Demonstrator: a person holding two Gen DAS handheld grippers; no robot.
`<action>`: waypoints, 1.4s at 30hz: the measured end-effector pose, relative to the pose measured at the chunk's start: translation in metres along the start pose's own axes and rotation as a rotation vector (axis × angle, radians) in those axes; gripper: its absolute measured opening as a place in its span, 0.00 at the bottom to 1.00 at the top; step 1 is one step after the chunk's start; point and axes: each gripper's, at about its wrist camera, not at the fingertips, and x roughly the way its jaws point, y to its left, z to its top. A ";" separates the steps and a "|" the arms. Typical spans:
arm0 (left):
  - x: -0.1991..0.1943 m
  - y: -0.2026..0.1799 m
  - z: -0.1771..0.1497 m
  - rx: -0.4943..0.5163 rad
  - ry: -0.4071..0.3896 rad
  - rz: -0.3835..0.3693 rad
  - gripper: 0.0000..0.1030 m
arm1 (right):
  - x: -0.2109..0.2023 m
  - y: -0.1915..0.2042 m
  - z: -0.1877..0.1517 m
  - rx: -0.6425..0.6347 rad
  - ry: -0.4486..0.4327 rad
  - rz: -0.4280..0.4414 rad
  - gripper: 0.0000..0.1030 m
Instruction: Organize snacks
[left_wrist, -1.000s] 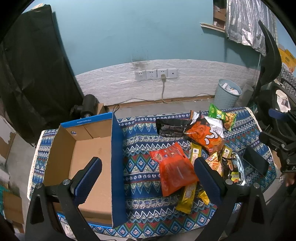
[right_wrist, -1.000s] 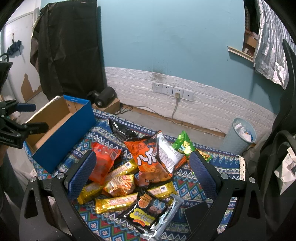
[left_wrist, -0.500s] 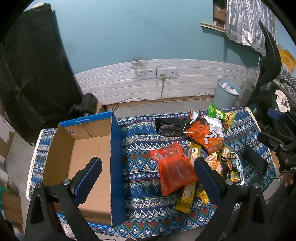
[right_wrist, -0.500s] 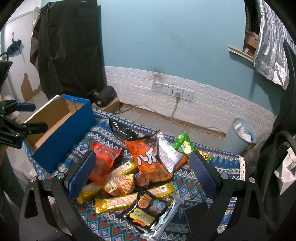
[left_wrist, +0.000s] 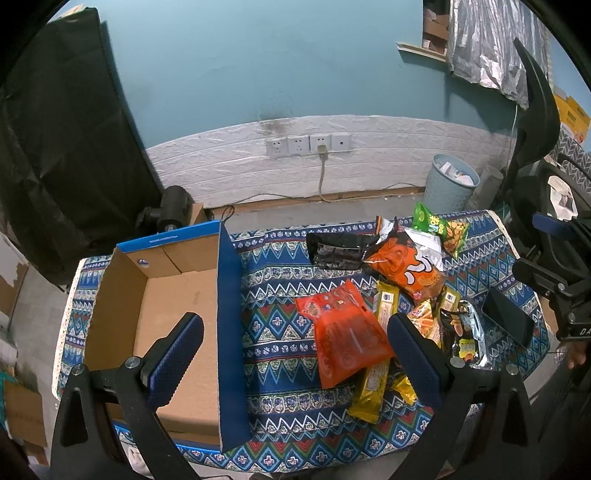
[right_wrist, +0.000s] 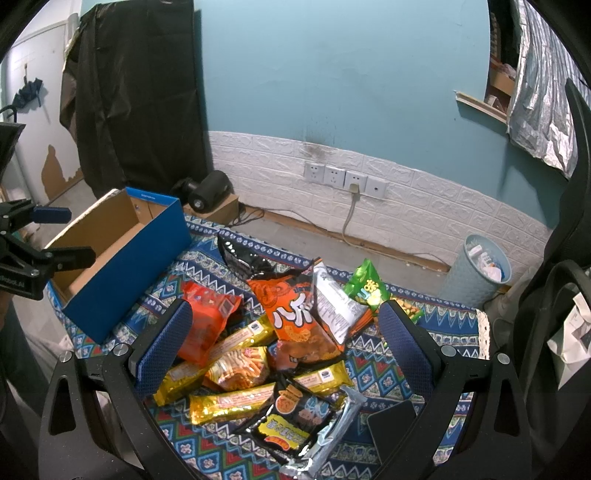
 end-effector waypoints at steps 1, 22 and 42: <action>0.000 0.000 0.000 -0.001 0.000 0.000 0.98 | 0.000 0.000 0.000 0.000 0.000 0.001 0.96; 0.002 -0.002 0.000 0.003 0.006 -0.008 0.98 | 0.000 -0.001 0.000 -0.001 0.002 0.000 0.96; 0.003 -0.003 -0.001 0.001 0.012 -0.020 0.98 | 0.001 0.000 0.000 -0.004 0.006 -0.004 0.96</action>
